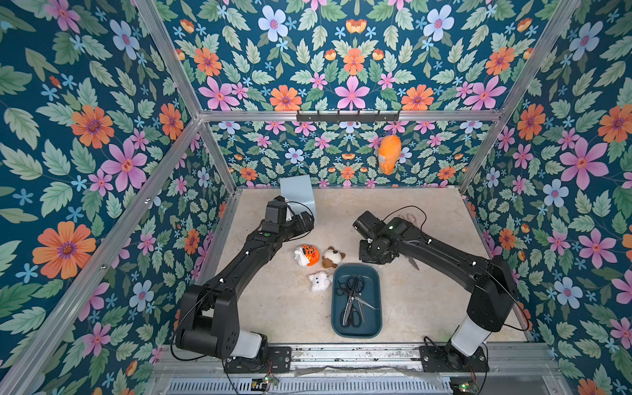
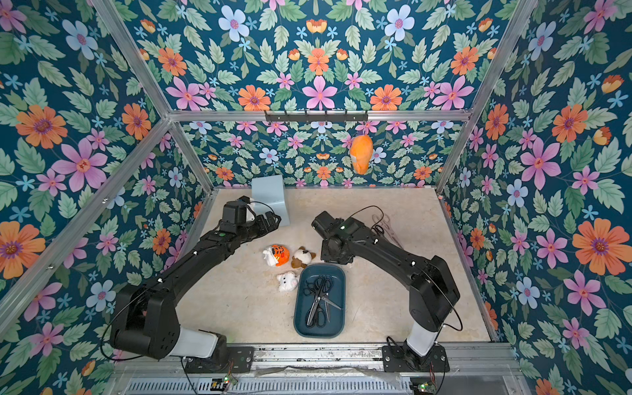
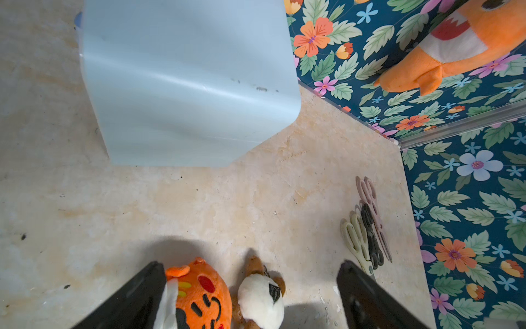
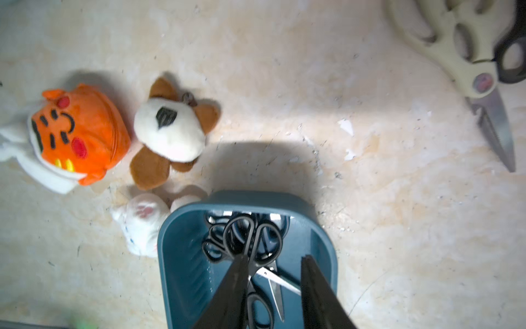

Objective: Put the scissors into the storage box
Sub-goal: Place the scissors in the storage box, then pick up the scissors from the center of the board.

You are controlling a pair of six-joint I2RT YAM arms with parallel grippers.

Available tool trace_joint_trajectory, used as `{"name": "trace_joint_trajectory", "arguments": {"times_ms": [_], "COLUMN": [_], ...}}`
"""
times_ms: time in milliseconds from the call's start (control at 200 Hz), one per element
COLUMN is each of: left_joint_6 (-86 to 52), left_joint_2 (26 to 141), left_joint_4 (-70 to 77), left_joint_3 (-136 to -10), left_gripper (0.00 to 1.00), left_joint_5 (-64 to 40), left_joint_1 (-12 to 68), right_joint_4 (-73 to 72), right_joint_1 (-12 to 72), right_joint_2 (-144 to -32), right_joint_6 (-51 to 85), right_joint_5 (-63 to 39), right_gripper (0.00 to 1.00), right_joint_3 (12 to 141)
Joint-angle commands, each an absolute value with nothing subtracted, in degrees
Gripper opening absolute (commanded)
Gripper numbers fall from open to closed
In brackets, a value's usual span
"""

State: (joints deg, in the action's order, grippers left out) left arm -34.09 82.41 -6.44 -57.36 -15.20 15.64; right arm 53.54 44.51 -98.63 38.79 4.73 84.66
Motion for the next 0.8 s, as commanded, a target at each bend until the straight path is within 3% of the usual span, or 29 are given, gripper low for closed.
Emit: {"name": "trace_joint_trajectory", "arguments": {"times_ms": [0,460,795], "left_joint_6": [-32.84,-30.63,-31.46], "left_joint_2": [82.82,83.36,83.54], "left_joint_4": [-7.28,-10.01,-9.93], "left_joint_3": [-57.98,-55.74,-55.16], "left_gripper": [0.99,0.99,0.99], "left_joint_5": [-15.69,-14.14,-13.37], "left_joint_1": [15.64,15.63,15.60], "right_joint_4": [54.84,58.12,56.29], "right_joint_1": [41.20,29.54,24.54], "right_joint_2": [-100.42,-119.27,-125.11], "right_joint_6": [33.48,22.86,19.11], "right_joint_5": [6.08,7.18,6.57], "right_gripper": [0.34,0.34,0.35], "right_joint_3": [86.70,99.31,102.79]}}
